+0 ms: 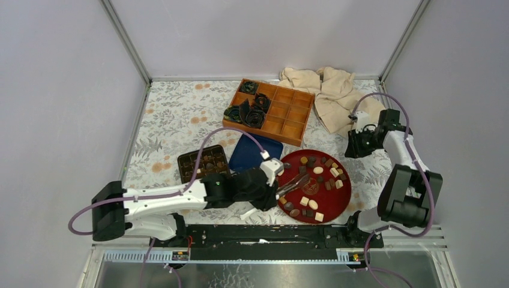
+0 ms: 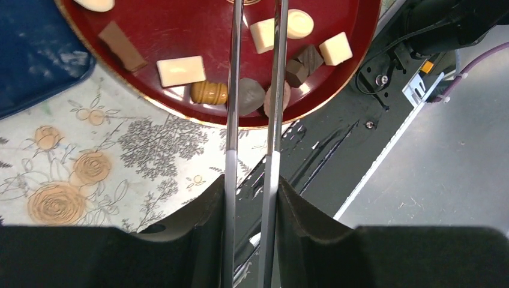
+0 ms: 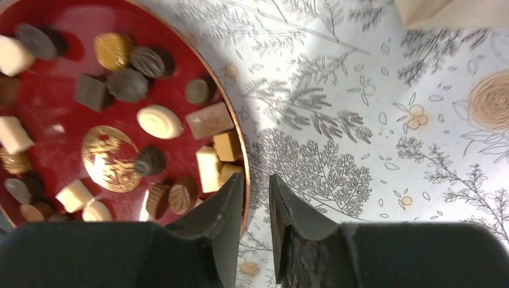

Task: Pack the chocolate
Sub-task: Pick up the fake chocolate from the plate.

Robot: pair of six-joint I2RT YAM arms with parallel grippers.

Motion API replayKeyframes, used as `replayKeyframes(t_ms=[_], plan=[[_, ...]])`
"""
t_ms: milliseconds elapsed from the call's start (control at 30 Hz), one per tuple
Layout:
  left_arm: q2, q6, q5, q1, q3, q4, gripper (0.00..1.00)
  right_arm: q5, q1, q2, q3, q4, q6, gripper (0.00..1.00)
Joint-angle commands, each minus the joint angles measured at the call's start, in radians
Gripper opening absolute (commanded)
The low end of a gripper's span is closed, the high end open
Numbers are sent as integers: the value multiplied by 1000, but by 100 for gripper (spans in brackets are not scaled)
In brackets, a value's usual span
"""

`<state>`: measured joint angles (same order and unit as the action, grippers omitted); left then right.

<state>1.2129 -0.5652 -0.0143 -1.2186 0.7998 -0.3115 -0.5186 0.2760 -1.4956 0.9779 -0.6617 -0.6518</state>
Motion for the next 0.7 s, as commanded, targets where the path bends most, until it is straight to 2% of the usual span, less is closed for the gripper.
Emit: replayKeyframes(t_ms=[0, 267, 667], plan=[[99, 27, -59, -51, 119, -37, 38, -121, 0, 87, 39, 0, 101, 32], [315, 101, -87, -68, 286, -108, 39, -175, 20, 129, 10, -10, 100, 45], [524, 135, -164, -64, 502, -257, 47, -211, 45, 155, -6, -15, 78, 53]])
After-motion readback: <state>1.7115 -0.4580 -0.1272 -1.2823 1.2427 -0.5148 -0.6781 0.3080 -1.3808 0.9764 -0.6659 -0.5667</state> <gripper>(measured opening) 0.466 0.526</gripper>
